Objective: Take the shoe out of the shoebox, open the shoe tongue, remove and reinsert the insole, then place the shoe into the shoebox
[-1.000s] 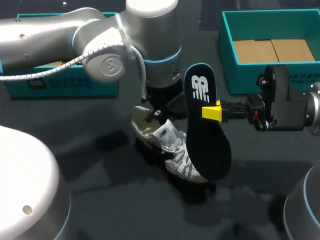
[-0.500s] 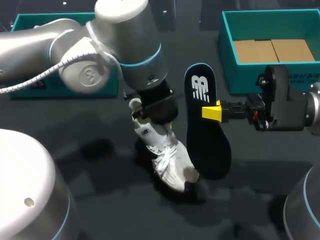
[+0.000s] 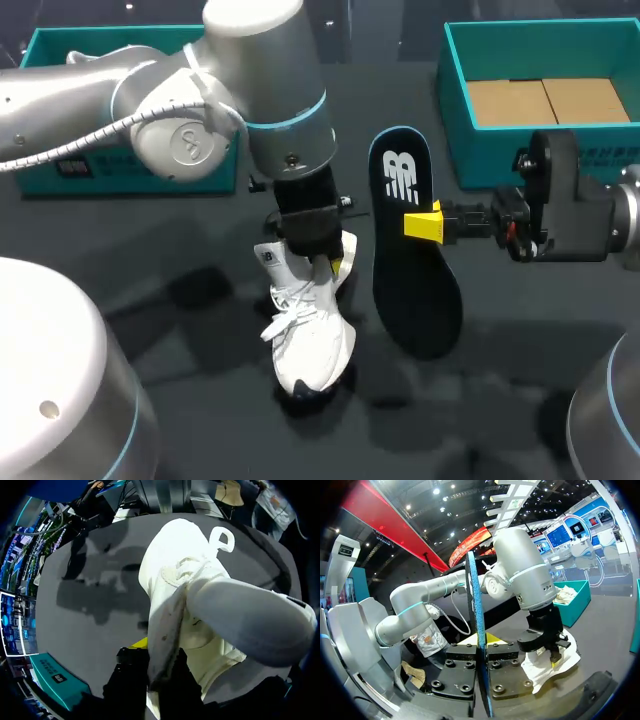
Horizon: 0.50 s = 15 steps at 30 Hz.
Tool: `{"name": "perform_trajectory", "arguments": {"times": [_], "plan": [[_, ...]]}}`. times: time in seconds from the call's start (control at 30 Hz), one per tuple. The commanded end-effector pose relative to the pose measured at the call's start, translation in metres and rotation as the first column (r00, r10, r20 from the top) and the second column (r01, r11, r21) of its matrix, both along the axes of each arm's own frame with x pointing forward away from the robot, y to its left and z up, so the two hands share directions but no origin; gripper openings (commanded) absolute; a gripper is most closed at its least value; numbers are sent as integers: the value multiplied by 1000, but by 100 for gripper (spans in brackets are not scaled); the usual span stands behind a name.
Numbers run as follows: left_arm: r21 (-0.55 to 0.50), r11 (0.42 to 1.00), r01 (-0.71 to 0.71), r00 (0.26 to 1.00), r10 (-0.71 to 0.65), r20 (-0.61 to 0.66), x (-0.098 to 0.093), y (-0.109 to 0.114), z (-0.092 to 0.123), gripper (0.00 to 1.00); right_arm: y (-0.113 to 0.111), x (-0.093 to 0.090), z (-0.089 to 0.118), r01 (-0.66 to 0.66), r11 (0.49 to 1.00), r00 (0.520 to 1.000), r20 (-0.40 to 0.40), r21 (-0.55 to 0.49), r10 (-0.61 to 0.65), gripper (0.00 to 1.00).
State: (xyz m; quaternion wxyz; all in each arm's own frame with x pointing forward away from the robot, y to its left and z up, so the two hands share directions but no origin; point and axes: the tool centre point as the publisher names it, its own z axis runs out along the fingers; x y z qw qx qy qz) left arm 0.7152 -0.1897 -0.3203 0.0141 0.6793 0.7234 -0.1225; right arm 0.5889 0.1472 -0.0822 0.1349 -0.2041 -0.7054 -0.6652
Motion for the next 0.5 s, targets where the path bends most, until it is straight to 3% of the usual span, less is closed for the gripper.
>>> {"name": "perform_trajectory", "arguments": {"times": [0.03,0.5], "plan": [[39,999,-8,1000,8,-12,2,-13,-9,0,2,-1,0,3,1000,1000,-1,-1,-3,0],[122,993,-2,1000,3,-5,-8,-20,-43,0,2,-1,0,3,1000,1000,-1,-1,-3,0]]}}
